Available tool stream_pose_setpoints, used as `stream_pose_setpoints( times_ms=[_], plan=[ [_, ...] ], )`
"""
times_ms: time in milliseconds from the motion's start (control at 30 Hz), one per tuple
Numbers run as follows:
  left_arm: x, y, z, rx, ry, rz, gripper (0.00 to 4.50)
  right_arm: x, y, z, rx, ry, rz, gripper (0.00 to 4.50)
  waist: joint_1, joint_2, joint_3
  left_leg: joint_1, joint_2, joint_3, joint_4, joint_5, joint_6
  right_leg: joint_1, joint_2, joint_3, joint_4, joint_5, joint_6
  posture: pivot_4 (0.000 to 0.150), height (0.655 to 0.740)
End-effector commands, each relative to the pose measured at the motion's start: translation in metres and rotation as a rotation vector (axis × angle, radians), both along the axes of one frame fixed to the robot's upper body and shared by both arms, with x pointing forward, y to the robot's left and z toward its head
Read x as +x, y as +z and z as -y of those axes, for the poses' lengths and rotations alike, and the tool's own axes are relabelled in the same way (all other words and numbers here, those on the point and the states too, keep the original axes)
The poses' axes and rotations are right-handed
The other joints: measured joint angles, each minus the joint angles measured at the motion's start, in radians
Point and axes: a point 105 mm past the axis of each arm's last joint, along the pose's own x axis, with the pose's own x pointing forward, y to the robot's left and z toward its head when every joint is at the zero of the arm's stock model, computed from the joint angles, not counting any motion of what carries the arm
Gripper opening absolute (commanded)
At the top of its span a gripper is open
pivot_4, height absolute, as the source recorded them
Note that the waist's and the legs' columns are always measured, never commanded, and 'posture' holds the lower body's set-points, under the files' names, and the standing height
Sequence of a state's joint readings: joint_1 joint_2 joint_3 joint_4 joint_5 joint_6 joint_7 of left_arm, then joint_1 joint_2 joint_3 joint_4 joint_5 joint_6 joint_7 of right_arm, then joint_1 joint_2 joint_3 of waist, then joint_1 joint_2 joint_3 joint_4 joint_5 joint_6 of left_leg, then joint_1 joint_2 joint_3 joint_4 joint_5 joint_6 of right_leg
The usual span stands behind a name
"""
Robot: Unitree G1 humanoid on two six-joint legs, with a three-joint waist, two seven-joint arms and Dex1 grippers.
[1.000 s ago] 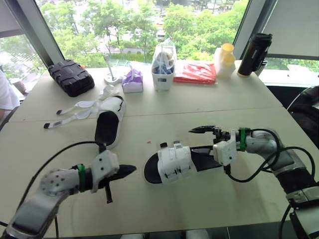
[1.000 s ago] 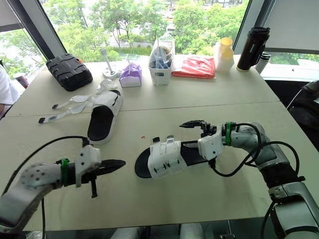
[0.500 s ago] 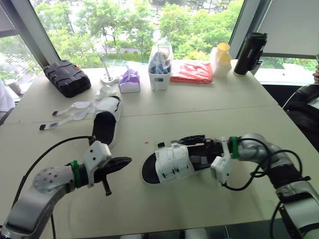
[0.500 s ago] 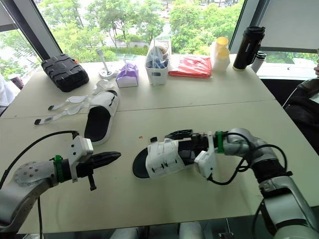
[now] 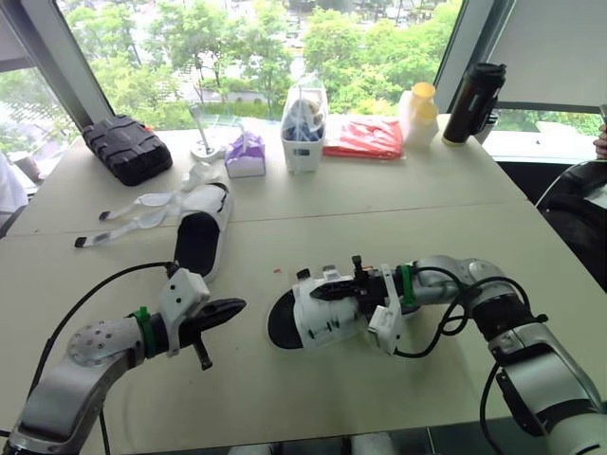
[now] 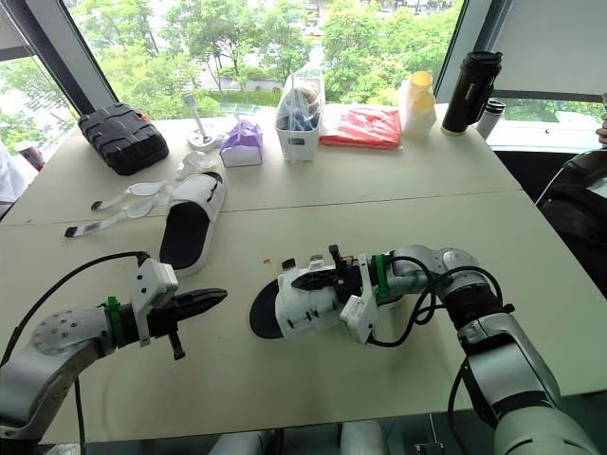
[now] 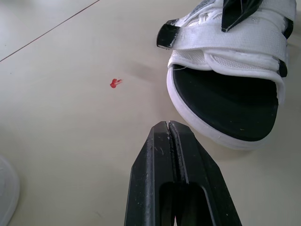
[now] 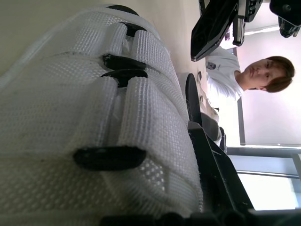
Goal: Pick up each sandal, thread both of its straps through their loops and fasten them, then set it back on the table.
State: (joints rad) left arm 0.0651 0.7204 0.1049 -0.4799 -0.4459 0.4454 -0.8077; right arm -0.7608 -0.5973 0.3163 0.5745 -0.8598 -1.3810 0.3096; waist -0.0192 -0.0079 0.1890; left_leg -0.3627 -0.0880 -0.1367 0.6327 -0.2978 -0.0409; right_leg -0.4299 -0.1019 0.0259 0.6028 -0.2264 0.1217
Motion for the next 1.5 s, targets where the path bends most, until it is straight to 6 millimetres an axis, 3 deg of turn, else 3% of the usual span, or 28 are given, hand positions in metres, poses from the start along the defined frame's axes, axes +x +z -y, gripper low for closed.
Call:
stream_pose_setpoints(
  times_ms=[33,133,300,467,633,767,1100,1267,1400,1500],
  plan=[
    [-0.002,0.010,0.003,0.001,-0.005,0.052,0.00,0.012,0.016,0.002,0.052,-0.047,0.043,0.03,0.000,0.000,0.000,0.000,0.000,0.000,0.000,0.000,0.000,0.000,0.000,0.000,0.001,0.000,0.000,0.150,0.7400],
    [-0.002,0.010,0.003,0.004,0.004,0.057,0.00,0.044,0.040,0.011,0.122,-0.214,0.125,0.03,-0.001,0.000,0.000,0.002,0.000,0.002,0.001,0.001,-0.002,0.000,0.000,0.001,0.003,0.001,-0.002,0.150,0.7400],
    [-0.001,0.007,0.004,0.017,0.013,0.064,0.00,0.116,0.080,0.046,0.277,-0.682,0.164,0.03,0.000,-0.001,0.001,0.005,0.000,0.005,0.001,0.003,-0.004,0.000,0.001,0.004,0.010,0.001,-0.003,0.150,0.7400],
    [0.001,0.006,0.005,0.026,0.021,0.080,0.00,0.158,0.089,0.087,0.350,-1.087,0.094,0.03,-0.001,-0.001,0.001,0.005,0.003,0.005,0.001,0.004,-0.005,0.000,0.003,0.004,0.010,0.002,-0.005,0.150,0.7400],
    [0.002,0.004,0.006,0.032,0.023,0.086,0.00,0.177,0.071,0.103,0.424,-1.368,-0.029,0.03,-0.006,-0.001,0.001,0.005,0.008,0.006,0.000,0.004,-0.005,-0.001,0.005,0.004,0.010,0.001,-0.007,0.150,0.7400],
    [0.005,0.003,0.006,0.044,0.032,0.097,0.00,0.183,0.063,0.115,0.435,-1.532,0.000,0.03,-0.024,0.000,0.001,0.004,0.009,0.007,0.000,0.004,-0.006,-0.003,0.005,0.004,0.011,0.002,-0.008,0.150,0.7400],
    [0.006,0.006,0.009,0.041,0.051,0.116,0.00,0.184,0.058,0.122,0.468,-1.660,-0.025,0.03,-0.026,0.000,0.000,0.004,0.010,0.007,0.000,0.004,-0.006,-0.004,0.006,0.004,0.012,0.002,-0.008,0.150,0.7400],
    [0.006,0.005,0.010,0.044,0.056,0.117,0.00,0.184,0.053,0.110,0.426,-1.627,-0.080,2.26,-0.027,0.000,0.000,0.004,0.010,0.007,0.001,0.004,-0.006,-0.004,0.006,0.004,0.012,0.002,-0.008,0.150,0.7400],
    [0.007,0.006,0.008,0.051,0.061,0.124,0.00,0.184,0.053,0.110,0.394,-1.611,-0.102,4.46,-0.030,0.000,0.000,0.004,0.010,0.007,0.001,0.004,-0.006,-0.004,0.006,0.004,0.012,0.003,-0.008,0.150,0.7400],
    [0.010,0.007,0.007,0.084,0.062,0.131,0.00,0.179,0.049,0.121,0.380,-1.588,-0.213,4.46,-0.028,0.000,0.000,0.005,0.011,0.007,0.001,0.004,-0.006,-0.003,0.007,0.004,0.013,0.003,-0.008,0.150,0.7400]
  ],
)
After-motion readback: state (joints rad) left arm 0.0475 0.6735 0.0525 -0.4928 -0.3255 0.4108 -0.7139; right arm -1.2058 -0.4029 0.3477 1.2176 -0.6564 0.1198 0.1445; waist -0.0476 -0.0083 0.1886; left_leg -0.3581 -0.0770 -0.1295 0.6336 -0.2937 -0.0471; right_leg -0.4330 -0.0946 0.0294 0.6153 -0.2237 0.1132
